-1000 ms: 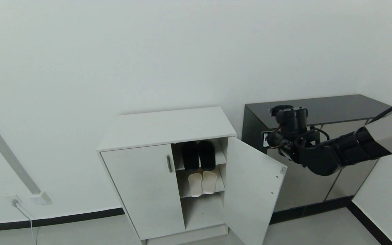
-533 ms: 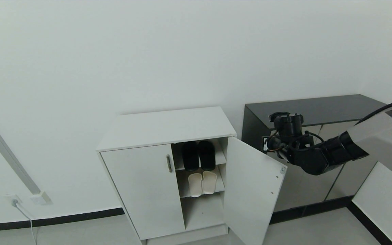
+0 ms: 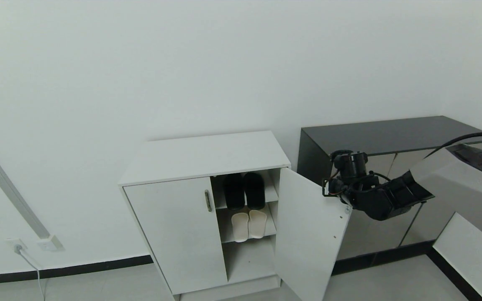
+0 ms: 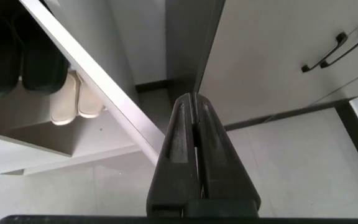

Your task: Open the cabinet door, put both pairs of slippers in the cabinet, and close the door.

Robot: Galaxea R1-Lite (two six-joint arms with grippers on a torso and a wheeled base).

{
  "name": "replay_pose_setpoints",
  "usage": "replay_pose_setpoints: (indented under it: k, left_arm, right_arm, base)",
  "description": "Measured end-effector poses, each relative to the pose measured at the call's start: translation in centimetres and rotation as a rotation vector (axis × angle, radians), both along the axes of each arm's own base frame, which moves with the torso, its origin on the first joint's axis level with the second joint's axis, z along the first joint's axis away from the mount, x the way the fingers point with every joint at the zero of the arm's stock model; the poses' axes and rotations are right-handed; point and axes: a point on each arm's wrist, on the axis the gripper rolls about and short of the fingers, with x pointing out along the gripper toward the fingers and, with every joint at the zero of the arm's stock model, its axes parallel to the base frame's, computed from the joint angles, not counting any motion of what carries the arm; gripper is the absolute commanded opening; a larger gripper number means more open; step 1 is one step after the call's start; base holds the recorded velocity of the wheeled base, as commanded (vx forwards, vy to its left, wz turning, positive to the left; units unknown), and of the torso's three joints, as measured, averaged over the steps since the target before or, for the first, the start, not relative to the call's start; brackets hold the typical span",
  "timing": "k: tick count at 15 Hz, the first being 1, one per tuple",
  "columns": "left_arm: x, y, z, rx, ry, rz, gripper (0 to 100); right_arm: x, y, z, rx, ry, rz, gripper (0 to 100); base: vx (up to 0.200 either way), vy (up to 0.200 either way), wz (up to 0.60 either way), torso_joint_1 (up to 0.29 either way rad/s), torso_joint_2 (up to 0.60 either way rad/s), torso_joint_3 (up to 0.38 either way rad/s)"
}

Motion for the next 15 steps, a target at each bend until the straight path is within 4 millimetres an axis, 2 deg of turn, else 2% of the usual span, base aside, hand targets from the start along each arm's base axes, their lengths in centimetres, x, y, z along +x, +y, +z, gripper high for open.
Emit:
replay_pose_setpoints:
  k: [11,15]
  left_arm:
    - [0.0,0.0,0.0,0.0,0.0,0.0,0]
    - [0.0,0.0,0.0,0.0,0.0,-0.001,0]
  right_arm:
    - [-0.9,1.5,-1.1,-0.014,0.032,0.038,0]
    - [-2.9,4.1,-1.3,-0.019,0.05,0.106,0]
  base:
    - [0.0,0.0,0.0,0.0,0.0,0.0]
    - [0.0,0.0,0.0,0.0,0.0,0.0]
